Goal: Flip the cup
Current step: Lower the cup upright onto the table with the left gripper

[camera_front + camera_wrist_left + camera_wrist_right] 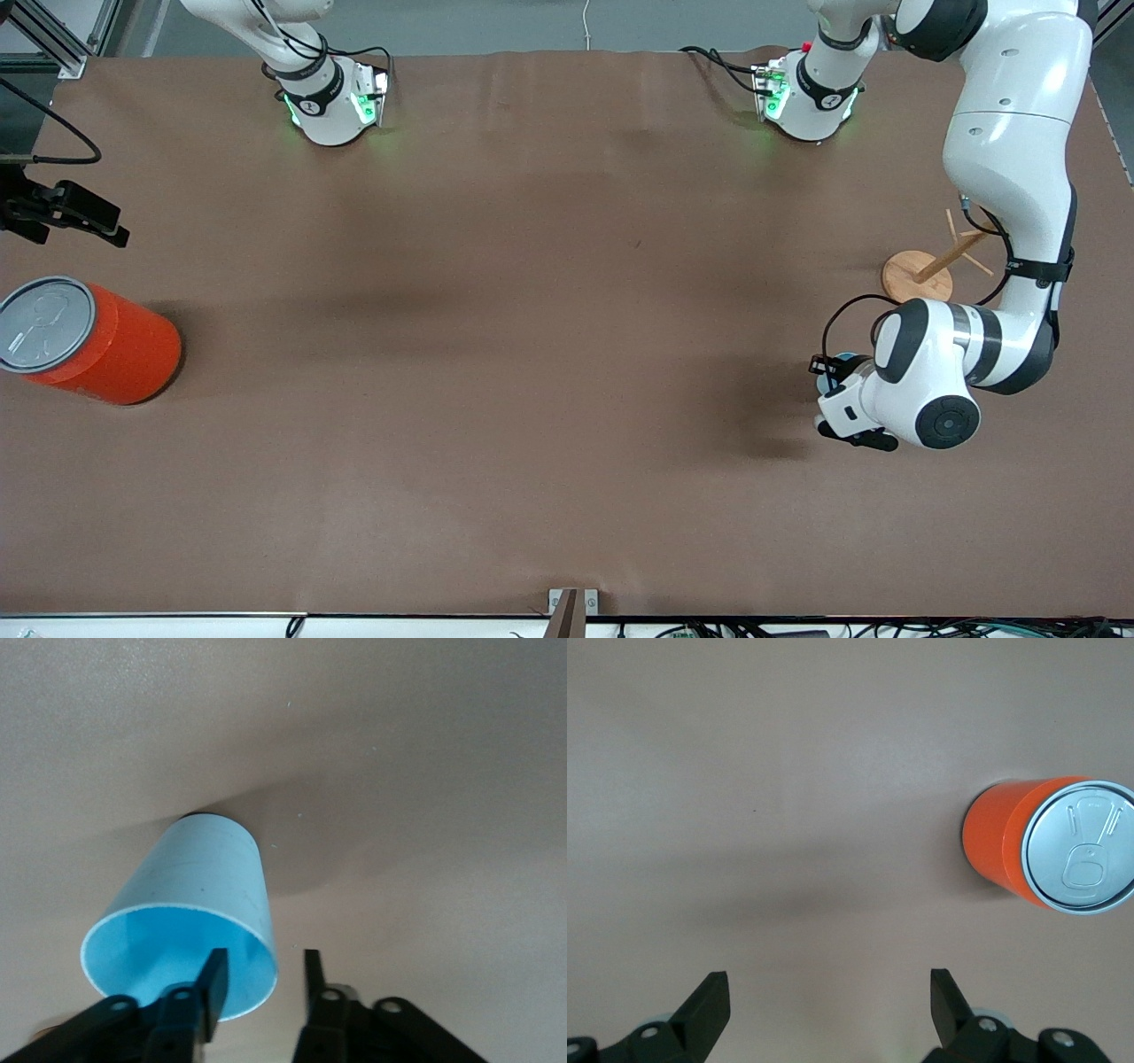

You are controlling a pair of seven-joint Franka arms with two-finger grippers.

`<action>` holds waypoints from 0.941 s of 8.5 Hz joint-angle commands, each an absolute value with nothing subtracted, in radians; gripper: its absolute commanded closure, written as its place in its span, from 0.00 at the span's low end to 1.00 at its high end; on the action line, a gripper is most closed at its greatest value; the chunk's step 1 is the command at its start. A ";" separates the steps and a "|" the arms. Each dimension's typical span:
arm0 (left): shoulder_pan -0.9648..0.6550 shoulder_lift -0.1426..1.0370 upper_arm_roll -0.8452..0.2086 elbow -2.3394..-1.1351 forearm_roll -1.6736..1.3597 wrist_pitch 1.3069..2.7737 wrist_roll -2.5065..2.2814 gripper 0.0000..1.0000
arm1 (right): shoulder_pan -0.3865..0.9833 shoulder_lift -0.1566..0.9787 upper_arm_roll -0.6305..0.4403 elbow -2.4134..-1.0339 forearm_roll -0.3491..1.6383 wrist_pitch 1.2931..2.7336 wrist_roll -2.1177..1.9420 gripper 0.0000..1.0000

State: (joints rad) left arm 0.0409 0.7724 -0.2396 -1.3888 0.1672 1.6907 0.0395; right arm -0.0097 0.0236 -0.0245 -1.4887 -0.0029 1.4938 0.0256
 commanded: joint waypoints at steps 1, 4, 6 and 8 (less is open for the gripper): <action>0.023 0.767 -0.239 -1.344 0.202 1.680 0.025 0.09 | -0.017 0.017 -0.021 -1.493 0.002 1.497 0.017 0.00; 0.043 0.689 -0.253 -1.298 0.196 1.680 0.026 0.00 | -0.017 0.017 -0.021 -1.491 0.002 1.496 0.017 0.00; 0.045 0.565 -0.253 -1.296 0.198 1.680 0.026 0.00 | -0.017 0.017 -0.021 -1.489 0.002 1.496 0.017 0.00; 0.046 0.426 -0.247 -1.298 0.198 1.678 0.043 0.00 | -0.017 0.017 -0.021 -1.489 0.002 1.496 0.015 0.00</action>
State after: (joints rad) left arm 0.0407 0.5093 -0.2451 -1.2641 0.1798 1.6880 0.0389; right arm -0.0100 0.0237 -0.0247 -1.4874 -0.0030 1.4942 0.0256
